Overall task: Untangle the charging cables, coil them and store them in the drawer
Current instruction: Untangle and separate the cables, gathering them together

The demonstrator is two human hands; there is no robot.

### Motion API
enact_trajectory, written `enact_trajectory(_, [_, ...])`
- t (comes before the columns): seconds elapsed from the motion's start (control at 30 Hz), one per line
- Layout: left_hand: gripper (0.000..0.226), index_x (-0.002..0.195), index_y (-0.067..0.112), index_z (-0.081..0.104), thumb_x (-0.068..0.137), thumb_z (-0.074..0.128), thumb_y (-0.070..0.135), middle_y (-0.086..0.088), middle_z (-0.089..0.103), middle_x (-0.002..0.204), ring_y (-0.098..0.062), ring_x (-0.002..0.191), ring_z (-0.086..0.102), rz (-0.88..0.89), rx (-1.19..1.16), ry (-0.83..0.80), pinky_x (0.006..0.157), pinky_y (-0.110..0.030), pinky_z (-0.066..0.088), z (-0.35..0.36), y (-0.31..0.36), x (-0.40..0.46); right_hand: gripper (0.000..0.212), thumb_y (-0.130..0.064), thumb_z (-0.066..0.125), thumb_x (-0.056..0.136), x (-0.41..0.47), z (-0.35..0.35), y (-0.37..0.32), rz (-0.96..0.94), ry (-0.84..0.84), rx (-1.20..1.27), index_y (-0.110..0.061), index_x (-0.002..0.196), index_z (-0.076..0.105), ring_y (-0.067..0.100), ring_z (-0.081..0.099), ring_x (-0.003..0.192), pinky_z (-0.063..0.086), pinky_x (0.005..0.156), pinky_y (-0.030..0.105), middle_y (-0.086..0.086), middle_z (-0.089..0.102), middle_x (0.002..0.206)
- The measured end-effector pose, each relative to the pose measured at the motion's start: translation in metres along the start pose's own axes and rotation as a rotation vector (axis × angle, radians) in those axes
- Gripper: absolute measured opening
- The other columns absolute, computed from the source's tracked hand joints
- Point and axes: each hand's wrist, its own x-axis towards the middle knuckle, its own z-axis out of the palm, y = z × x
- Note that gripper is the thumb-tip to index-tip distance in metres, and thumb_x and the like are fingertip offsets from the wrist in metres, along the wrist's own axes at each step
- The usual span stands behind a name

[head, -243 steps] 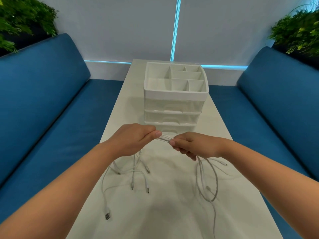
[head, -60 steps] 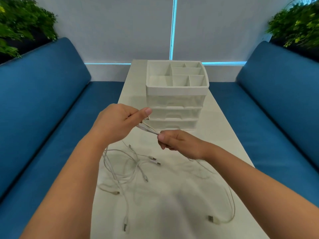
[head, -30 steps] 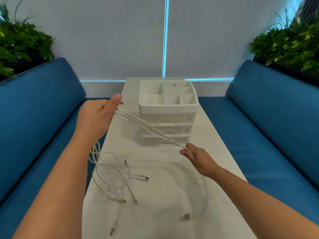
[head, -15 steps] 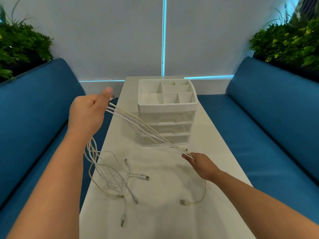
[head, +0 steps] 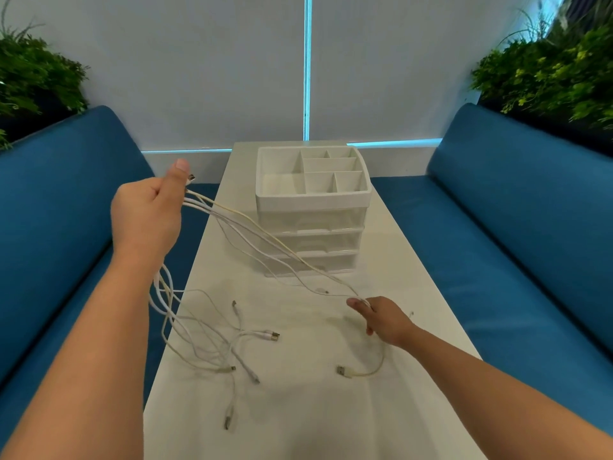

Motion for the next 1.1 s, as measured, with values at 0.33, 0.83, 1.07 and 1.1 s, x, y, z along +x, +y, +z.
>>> enact_trajectory(0.33, [0.07,0.057,0.002,0.036,0.096,0.047,0.059,-0.001,0.03,0.049,-0.015,0.049,0.024,-0.038,-0.065,0.072,0.054,-0.033,0.024,-0.001,0.004,0.012,0.033,-0.042,0.058,0.094,0.006,0.005,-0.001,-0.037,-0.037,0.161,-0.014,0.078,0.061,0.017,0.06,0.073,0.045,0.07,0.029,-0.001,0.068,0.075])
enact_trajectory(0.83, [0.049,0.056,0.024,0.046,0.084,0.056,0.063,0.001,0.029,0.056,-0.016,0.052,0.021,-0.239,-0.472,0.06,0.051,-0.031,0.019,0.0,0.052,0.044,0.044,-0.048,0.071,0.081,0.006,0.01,-0.013,-0.024,0.13,0.343,-0.012,0.061,0.056,0.004,0.048,0.055,0.034,0.054,0.014,-0.01,0.059,0.056])
enact_trajectory(1.07, [0.042,0.065,0.025,0.047,0.095,0.054,0.053,0.009,0.029,0.046,-0.009,0.041,0.022,-0.252,-0.752,0.022,0.041,-0.023,0.018,-0.011,0.086,0.049,0.056,-0.065,0.047,0.086,-0.001,0.001,-0.012,-0.065,0.197,0.148,-0.016,0.06,0.047,0.013,0.046,0.055,0.036,0.056,0.027,-0.003,0.052,0.056])
enact_trajectory(1.1, [0.044,0.063,0.025,0.044,0.095,0.053,0.053,0.009,0.028,0.046,-0.009,0.041,0.022,-0.263,-0.777,0.022,0.041,-0.023,0.018,-0.012,0.087,0.049,0.056,-0.067,0.044,0.087,-0.003,0.002,-0.011,-0.082,0.187,0.075,-0.019,0.059,0.039,0.014,0.041,0.055,0.033,0.056,0.029,-0.003,0.046,0.056])
